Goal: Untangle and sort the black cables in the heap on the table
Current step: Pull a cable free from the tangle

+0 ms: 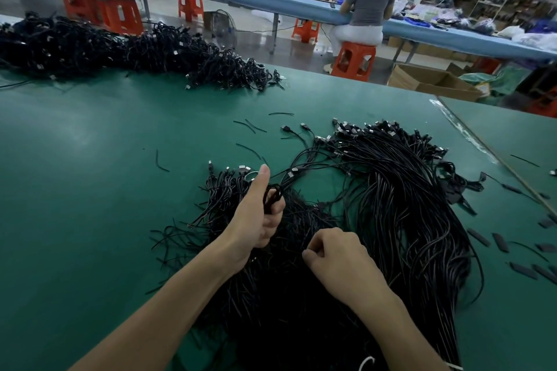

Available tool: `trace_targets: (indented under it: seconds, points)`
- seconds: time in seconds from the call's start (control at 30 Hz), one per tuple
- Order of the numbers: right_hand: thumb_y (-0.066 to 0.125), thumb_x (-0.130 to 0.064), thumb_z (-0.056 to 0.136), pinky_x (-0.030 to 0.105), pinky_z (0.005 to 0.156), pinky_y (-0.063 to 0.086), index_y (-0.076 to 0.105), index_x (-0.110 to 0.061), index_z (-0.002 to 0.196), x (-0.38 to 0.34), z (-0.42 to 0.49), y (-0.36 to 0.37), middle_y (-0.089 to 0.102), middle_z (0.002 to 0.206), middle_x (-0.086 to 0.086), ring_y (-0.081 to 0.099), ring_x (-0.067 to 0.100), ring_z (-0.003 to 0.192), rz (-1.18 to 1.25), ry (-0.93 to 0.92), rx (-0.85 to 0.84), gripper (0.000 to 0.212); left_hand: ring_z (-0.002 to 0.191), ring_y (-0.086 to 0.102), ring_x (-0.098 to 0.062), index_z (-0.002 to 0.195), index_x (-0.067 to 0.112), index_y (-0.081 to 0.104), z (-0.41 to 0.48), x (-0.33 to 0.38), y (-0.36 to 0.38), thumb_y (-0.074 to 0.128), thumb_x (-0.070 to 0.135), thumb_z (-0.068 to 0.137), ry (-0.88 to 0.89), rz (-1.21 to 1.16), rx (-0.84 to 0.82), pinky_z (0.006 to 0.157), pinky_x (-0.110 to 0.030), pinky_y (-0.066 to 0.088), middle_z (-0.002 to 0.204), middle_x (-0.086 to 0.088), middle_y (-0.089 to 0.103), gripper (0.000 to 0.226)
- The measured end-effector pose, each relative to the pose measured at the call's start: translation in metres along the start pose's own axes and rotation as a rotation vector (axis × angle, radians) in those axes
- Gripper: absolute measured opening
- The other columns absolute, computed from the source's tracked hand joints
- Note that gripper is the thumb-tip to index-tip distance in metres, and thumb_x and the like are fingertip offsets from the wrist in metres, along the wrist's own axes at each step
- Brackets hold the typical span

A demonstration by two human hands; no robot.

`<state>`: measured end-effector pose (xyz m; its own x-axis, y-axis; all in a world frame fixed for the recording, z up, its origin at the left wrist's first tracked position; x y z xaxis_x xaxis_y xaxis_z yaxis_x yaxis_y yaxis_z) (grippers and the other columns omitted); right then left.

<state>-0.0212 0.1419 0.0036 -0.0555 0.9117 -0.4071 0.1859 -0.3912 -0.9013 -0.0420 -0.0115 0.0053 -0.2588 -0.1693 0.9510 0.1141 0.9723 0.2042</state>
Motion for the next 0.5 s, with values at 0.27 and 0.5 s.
trace_targets:
  seconds: [0.27,0.5]
  points:
    - [0.064,-0.044,0.088,0.032,0.067,0.058,0.066,-0.034,0.081,0.001,-0.007,-0.019,0.061,0.077,-0.014,0.061,0.005,0.071,0.060,-0.018,0.054,0.013,0.038,0.020,-0.006,0.066,0.017,0.046,-0.001,0.004,0.004,0.023,0.049,0.105,-0.012,-0.064,0.000,0.032,-0.018,0.018,0.049,0.008,0.029,0.055]
    - [0.068,-0.032,0.083,0.029,0.068,0.056,0.061,-0.040,0.074,-0.001,-0.007,-0.022,0.063,0.076,-0.016,0.061,0.003,0.071,0.166,-0.061,0.096,0.014,0.037,0.023,-0.004,0.078,0.015,0.052,0.001,0.009,0.003,0.030,0.050,0.104,0.050,-0.092,-0.007,0.032,-0.017,0.020,0.049,0.011,0.033,0.049]
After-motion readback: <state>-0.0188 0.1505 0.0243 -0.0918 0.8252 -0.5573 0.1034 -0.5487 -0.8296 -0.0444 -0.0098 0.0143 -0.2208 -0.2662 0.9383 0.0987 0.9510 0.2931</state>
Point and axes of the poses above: each hand's wrist, its own z-axis towards the middle knuckle, its own y-axis out of the palm, x = y × z, the point moved 5 cm from there along z, towards the middle knuckle
